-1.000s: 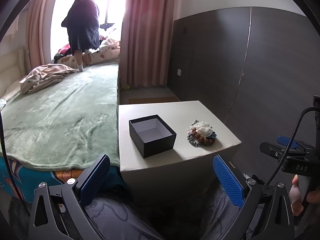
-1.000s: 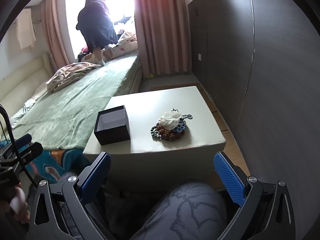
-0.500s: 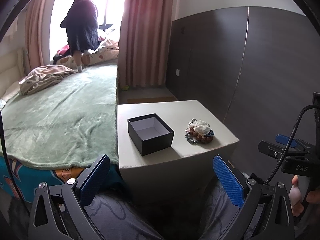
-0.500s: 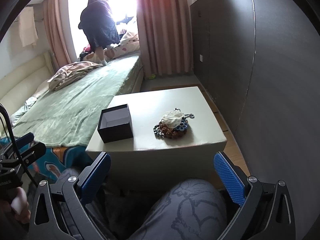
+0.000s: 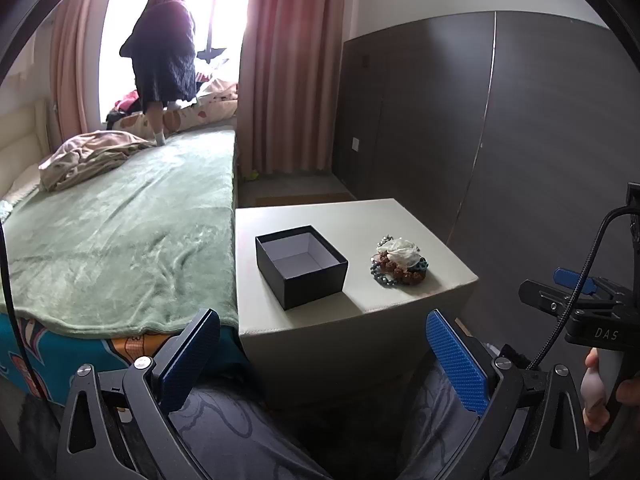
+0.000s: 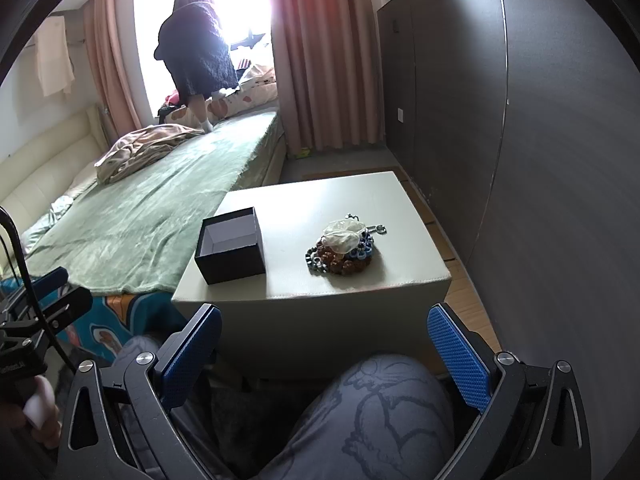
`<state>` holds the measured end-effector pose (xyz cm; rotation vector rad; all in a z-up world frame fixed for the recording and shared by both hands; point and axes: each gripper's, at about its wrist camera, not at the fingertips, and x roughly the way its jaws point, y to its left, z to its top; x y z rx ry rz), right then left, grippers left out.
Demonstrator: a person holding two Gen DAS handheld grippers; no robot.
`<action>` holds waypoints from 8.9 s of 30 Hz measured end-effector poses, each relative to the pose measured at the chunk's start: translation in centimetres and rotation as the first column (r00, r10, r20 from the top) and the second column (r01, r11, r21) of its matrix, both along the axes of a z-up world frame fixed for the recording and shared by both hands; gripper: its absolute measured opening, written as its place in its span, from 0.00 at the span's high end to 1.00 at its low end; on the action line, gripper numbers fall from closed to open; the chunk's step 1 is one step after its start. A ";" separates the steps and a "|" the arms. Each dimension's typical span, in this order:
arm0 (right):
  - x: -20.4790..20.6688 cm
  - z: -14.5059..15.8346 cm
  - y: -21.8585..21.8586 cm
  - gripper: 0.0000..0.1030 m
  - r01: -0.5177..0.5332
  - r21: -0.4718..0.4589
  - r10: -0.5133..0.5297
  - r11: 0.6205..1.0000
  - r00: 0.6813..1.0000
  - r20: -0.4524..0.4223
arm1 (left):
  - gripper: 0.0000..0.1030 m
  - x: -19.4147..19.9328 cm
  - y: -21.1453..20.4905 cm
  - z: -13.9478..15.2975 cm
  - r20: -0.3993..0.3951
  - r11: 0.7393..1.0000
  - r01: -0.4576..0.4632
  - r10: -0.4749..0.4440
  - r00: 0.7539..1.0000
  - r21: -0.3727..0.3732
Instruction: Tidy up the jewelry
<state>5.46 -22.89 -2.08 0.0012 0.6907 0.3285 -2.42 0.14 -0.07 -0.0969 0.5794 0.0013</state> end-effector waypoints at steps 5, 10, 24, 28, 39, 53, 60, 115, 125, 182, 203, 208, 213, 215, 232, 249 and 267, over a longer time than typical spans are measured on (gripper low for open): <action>-0.2 -0.1 -0.1 0.00 0.003 -0.007 -0.003 1.000 1.000 0.002 | 0.00 0.1 0.0 -0.1 0.001 1.000 -0.003 0.003 1.000 0.004; -0.3 -0.1 -0.2 0.00 0.006 -0.009 -0.006 1.000 1.000 0.004 | 0.00 0.1 0.0 -0.1 0.001 1.000 -0.003 0.003 1.000 0.004; -0.4 -0.1 -0.4 0.00 0.009 -0.015 -0.009 1.000 1.000 0.012 | 0.00 0.0 0.0 -0.2 0.002 1.000 0.001 -0.001 1.000 -0.001; -0.4 -0.1 -0.4 0.00 0.007 -0.012 -0.007 1.000 1.000 0.012 | 0.00 0.0 0.0 -0.2 0.000 1.000 0.006 -0.006 1.000 -0.003; 1.4 -0.4 -0.3 0.00 0.009 -0.017 -0.010 1.000 1.000 -0.012 | 0.00 2.6 -0.9 -0.8 -0.029 0.998 0.057 -0.057 0.998 -0.031; 7.1 -2.8 -5.1 0.00 0.120 -0.016 -0.121 0.993 0.991 -0.052 | 0.02 11.4 -4.3 -3.2 -0.147 0.991 0.135 -0.137 0.980 -0.022; 10.1 -4.6 -7.6 0.00 0.149 -0.003 -0.149 0.989 0.984 -0.103 | 0.22 16.1 -6.2 -5.0 -0.235 0.982 0.185 -0.189 0.953 -0.041; 25.7 -10.7 -0.8 0.32 0.039 0.136 0.044 0.990 0.827 -0.560 | 1.00 27.7 -1.3 0.6 -0.272 0.958 0.220 -0.264 0.925 -0.183; 26.6 -12.4 3.4 0.43 0.015 -0.023 -0.026 1.000 0.809 -0.588 | 1.00 26.1 3.8 0.7 -0.266 0.971 0.133 -0.183 0.947 -0.197; 22.5 -0.9 10.9 0.34 -0.146 0.148 0.199 0.978 0.864 -0.462 | 0.17 21.6 12.6 -1.9 -0.390 0.957 -0.113 0.000 0.921 -0.268; 25.2 -5.2 -4.6 0.33 0.170 0.154 -0.063 0.973 0.843 -0.534 | 0.32 31.3 -2.0 -3.3 -0.453 0.957 0.135 -0.243 0.858 -0.258; 26.2 -6.5 -6.2 0.33 0.201 0.161 -0.081 0.966 0.830 -0.552 | 0.35 34.0 -4.6 -5.0 -0.494 0.957 0.171 -0.270 0.827 -0.236; 27.2 -7.8 -6.8 0.33 0.215 0.163 -0.087 0.963 0.821 -0.565 | 0.44 36.5 -6.5 -7.4 -0.550 0.958 0.188 -0.278 0.788 -0.215; 27.5 -8.2 -6.8 0.33 0.214 0.173 -0.080 0.961 0.820 -0.566 | 0.45 37.6 -7.3 -8.7 -0.576 0.959 0.200 -0.279 0.768 -0.198; 28.8 -11.5 -9.8 0.33 0.264 0.173 -0.107 0.949 0.784 -0.612 | 0.45 41.4 -12.7 -14.6 -0.668 0.948 0.314 -0.268 0.694 -0.054; 28.5 -11.7 -8.4 0.33 0.264 0.177 -0.094 0.948 0.765 -0.637 | 0.90 39.6 -8.5 -10.8 -0.582 0.948 0.292 -0.312 0.751 -0.131; 28.7 -11.7 -0.6 0.35 0.124 0.141 -0.002 0.982 0.758 -0.653 | 0.92 35.7 -2.4 0.6 -0.358 0.953 0.253 -0.297 0.885 -0.165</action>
